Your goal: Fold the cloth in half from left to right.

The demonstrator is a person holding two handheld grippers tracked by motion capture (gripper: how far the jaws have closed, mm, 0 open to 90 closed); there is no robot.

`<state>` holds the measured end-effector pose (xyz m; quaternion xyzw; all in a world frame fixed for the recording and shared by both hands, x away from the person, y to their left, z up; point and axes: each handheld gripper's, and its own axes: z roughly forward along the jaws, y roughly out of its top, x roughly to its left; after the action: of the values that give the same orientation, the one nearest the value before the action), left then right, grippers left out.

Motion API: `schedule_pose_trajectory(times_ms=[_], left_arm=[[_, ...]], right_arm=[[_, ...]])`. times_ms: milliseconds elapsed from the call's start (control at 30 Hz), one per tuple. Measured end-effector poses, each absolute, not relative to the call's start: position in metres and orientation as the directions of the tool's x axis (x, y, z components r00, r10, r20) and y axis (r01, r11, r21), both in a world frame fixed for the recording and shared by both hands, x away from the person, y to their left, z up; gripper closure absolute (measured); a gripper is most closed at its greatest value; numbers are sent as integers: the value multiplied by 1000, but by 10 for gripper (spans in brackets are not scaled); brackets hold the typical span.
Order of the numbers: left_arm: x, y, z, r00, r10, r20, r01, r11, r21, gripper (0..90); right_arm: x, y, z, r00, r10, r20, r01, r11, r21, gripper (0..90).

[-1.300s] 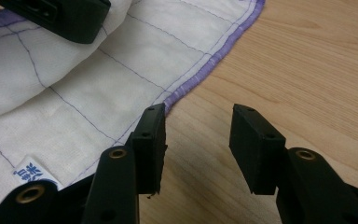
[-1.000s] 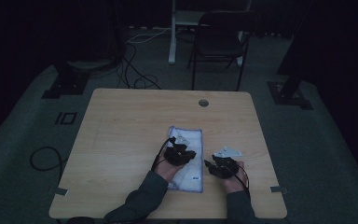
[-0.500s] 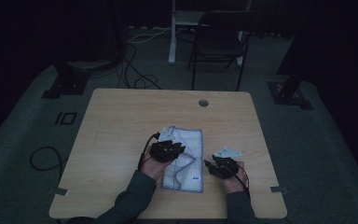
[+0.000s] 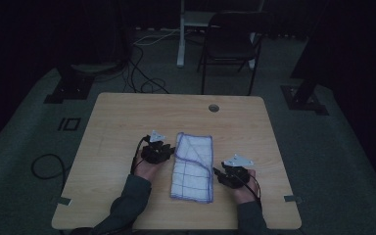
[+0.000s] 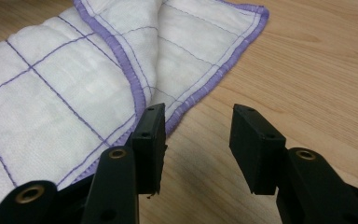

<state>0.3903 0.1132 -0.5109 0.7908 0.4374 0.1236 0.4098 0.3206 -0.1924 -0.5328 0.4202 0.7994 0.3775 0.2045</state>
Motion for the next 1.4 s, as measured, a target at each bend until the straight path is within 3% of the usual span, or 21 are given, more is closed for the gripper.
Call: schedule_pose_trajectory(times_ms=[433,700,1400], left_arm=[[392,91,-525,618,761,-196,617,-315,721,620],[393,83,-521,622,761,-185,614,-327,719,858],[423,42,-493,682,710,-176,542,-329,774,870]], right_arm=[[320,-190,-533,-573,820,-12,511,368,777,561],[320,-190,-533,-573,820,-9,513,367,776,560],[320,-191,-534,-569,823,-6,515,362,777,561]])
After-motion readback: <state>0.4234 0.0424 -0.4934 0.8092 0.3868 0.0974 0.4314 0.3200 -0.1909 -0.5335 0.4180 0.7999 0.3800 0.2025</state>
